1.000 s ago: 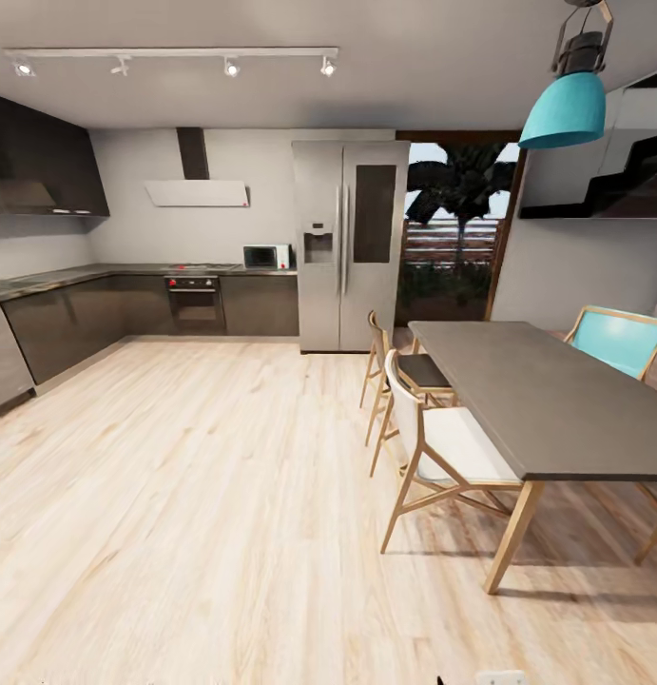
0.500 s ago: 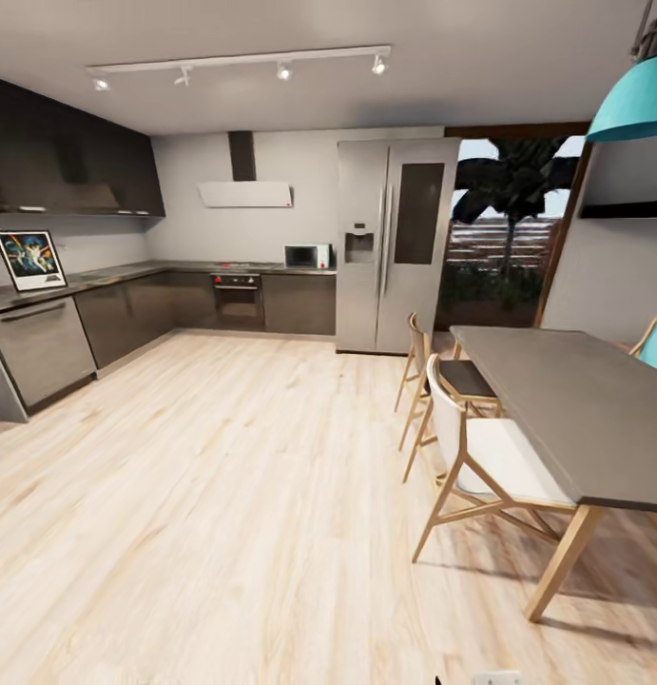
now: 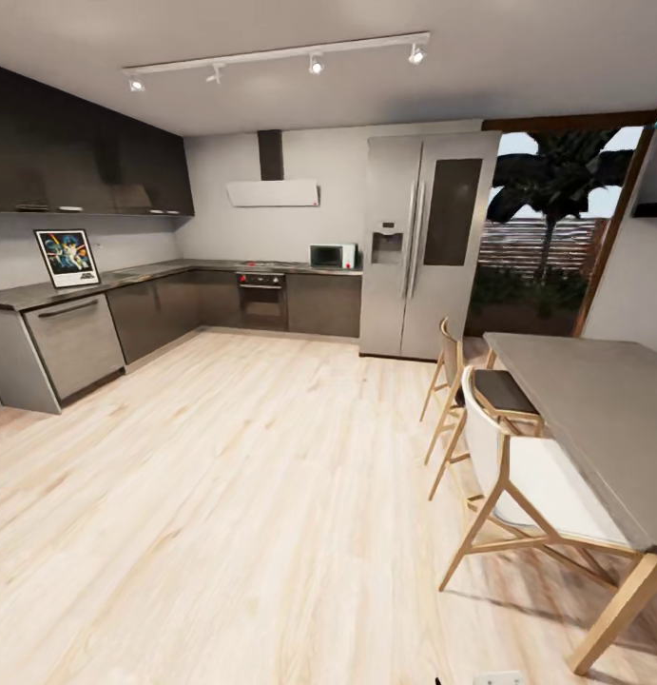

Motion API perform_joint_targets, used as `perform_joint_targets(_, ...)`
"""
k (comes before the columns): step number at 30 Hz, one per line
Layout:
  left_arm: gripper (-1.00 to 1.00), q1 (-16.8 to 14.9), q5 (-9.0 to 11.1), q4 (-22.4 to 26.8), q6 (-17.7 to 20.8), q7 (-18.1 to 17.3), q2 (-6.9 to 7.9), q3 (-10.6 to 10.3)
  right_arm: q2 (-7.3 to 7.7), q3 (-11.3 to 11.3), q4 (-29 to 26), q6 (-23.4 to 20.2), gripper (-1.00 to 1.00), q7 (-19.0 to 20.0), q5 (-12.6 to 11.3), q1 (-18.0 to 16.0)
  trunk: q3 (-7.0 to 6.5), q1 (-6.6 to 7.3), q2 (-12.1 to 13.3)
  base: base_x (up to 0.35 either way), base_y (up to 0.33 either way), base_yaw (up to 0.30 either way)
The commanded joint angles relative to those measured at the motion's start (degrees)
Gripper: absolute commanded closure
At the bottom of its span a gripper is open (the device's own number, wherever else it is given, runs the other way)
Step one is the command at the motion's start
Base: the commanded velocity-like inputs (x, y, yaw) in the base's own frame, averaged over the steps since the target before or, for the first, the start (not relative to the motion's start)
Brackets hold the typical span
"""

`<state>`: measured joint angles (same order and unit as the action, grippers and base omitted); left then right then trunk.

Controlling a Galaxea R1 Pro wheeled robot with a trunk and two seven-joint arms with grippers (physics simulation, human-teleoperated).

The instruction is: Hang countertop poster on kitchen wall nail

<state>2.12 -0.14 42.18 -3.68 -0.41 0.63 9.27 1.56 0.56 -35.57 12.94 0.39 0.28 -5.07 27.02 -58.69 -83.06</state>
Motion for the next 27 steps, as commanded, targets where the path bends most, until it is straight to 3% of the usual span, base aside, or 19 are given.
perform_joint_targets(1,-1.0,0.0,0.0,-0.1,-0.1,-0.1,-0.01,0.1,0.02,0.1,0.0,0.2,-1.0,0.0,0.0,0.0,0.05,-0.04,0.0,0.33,0.0,0.249)
perform_joint_targets(8,-1.0,0.0,0.0,-2.3,-0.2,-0.1,-0.01,-0.1,0.03,0.1,0.1,0.2,-1.0,0.0,0.3,0.0,0.05,-0.04,0.0,0.335,0.0,0.278)
perform_joint_targets(27,-1.0,0.0,0.1,-2.6,-0.2,-0.3,-0.01,-0.1,0.03,0.1,0.1,0.0,-1.0,0.0,0.3,0.0,0.16,-0.04,0.0,0.337,0.0,0.289)
